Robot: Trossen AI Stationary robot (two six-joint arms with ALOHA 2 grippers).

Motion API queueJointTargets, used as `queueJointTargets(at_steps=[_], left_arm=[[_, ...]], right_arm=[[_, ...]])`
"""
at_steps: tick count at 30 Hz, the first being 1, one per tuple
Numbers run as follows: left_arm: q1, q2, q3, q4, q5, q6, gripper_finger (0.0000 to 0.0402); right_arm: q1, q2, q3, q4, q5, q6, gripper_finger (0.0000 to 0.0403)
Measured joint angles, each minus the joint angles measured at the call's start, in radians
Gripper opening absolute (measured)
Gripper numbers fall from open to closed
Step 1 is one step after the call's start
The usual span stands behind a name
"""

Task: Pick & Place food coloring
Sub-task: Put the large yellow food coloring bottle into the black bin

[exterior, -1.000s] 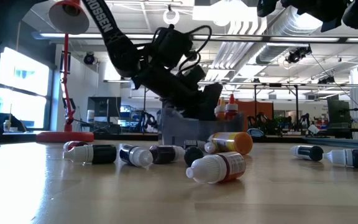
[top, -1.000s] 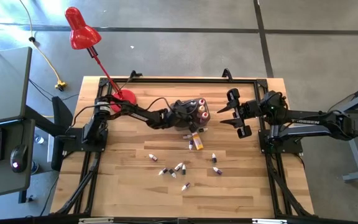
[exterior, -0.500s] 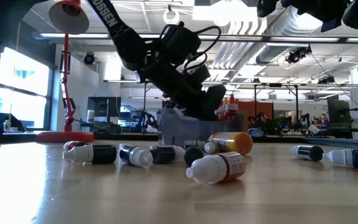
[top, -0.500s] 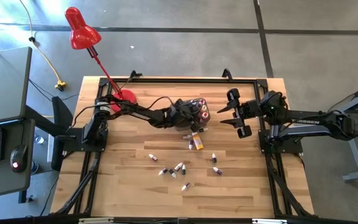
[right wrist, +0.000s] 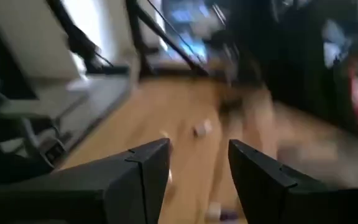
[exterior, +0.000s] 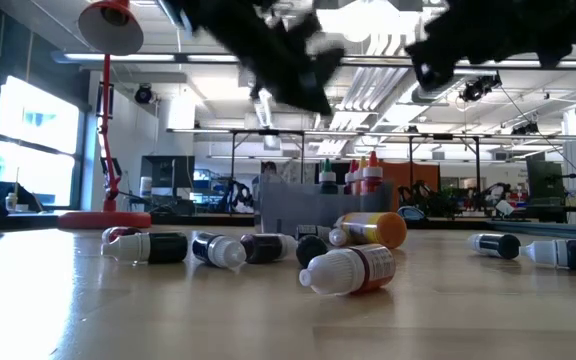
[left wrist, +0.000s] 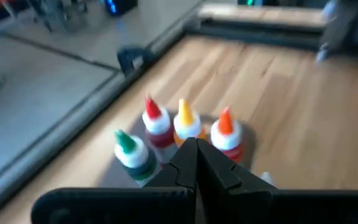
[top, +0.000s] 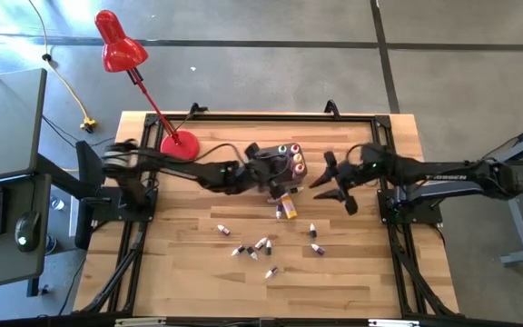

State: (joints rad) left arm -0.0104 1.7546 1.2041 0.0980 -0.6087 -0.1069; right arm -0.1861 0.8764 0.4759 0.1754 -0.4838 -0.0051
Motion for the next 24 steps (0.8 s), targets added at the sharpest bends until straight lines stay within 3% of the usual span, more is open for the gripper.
queueJointTargets(at_steps=[7,10,18,24], left_arm=[[-0.086,-0.264,0.000,-0.212,-0.056,-0.003,0.0000],[-0.120,-0.326,0.000,-0.267,-0.109,-0.043,0.0000],[-0.154,-0.384,0.000,-0.369,-0.240,-0.001,0.0029],[-0.154,-0.383,0.000,-0.396,-0.246,0.040,0.0085]], right_arm=[[0.230,0.166,-0.001,-0.027,0.549,0.214,0.0144],[0.287,0.273,-0.001,-0.022,0.715,0.356,0.0142],[0.285,0.514,0.018,0.128,0.667,0.594,0.0142],[0.265,0.672,0.136,0.061,0.671,0.567,0.0142]])
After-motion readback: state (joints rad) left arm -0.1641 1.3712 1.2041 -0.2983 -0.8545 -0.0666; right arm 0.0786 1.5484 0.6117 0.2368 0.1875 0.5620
